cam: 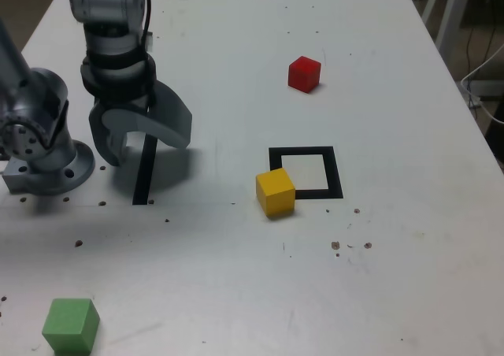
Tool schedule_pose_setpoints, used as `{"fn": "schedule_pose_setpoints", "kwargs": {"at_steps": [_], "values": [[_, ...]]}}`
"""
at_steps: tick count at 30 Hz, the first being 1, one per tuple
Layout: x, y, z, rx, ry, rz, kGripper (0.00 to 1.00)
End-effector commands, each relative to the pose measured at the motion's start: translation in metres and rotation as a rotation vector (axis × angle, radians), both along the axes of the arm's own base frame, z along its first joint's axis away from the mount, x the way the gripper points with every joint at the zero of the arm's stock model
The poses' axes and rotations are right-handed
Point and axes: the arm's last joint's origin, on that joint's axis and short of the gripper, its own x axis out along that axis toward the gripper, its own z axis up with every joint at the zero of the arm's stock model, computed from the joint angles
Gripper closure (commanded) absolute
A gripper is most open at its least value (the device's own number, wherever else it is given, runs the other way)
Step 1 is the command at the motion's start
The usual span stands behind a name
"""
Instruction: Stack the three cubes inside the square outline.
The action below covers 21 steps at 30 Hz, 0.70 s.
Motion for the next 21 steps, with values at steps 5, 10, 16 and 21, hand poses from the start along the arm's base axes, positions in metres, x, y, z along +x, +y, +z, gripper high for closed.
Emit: {"fn": "schedule_pose_setpoints", "kwargs": {"at_steps": [5,10,16,21], "values": [[0.0,0.0,0.0,0.0,0.001,0.0,0.01],[0.0,0.0,0.0,0.0,0.001,0.0,0.01],[0.002,0.0,0.001,-0.002,-0.004,-0.01,0.01],[0.013,0.0,0.006,-0.01,-0.017,-0.03,0.01]]}}
